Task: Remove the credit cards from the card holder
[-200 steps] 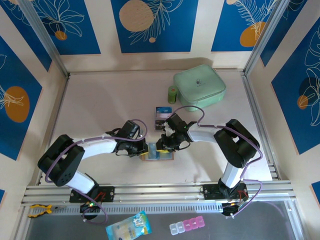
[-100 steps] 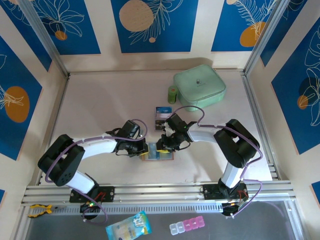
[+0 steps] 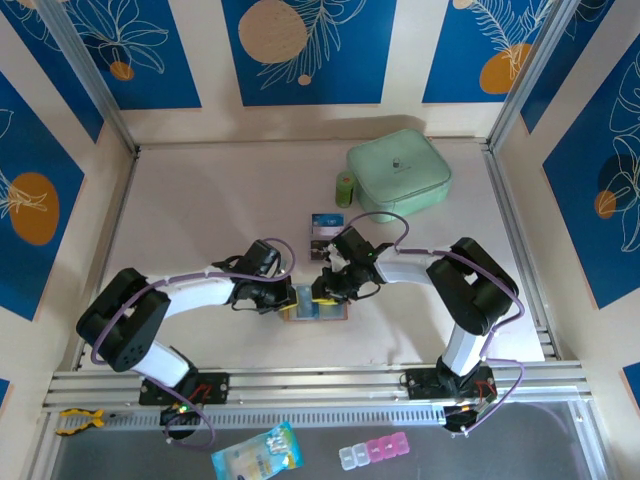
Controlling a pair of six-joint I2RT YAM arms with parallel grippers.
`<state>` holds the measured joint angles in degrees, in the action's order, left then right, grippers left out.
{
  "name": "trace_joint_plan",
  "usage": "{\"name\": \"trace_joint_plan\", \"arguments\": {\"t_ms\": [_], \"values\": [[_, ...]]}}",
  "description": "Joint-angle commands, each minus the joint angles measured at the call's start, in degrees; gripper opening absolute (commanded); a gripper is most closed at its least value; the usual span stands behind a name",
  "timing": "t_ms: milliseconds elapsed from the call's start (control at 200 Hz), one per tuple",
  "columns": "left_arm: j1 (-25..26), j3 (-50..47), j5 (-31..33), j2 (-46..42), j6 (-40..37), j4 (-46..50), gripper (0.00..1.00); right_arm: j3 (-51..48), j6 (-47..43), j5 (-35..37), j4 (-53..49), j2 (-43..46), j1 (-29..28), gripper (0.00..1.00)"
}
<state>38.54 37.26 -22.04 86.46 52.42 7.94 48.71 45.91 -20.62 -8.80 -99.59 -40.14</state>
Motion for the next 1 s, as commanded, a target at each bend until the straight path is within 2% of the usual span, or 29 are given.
{"name": "trace_joint_plan", "arguments": {"t_ms": [0,645,995], "values": [[0.38,0.27,0.97,1.62,0.09,2.90,0.02,-1.70,1.37,-2.73,2.76,1.74,0.49,0.23],[0.39,-0.34,1.12,0.85,0.03,3.12,0.02,-4.14,1.79,-2.46,5.28,3.20,1.42,0.09],[0.22,-0.43,1.30,0.56,0.05,3.39,0.02,-2.74,-3.95,-0.09,-3.79,5.44,2.61,0.07]]}}
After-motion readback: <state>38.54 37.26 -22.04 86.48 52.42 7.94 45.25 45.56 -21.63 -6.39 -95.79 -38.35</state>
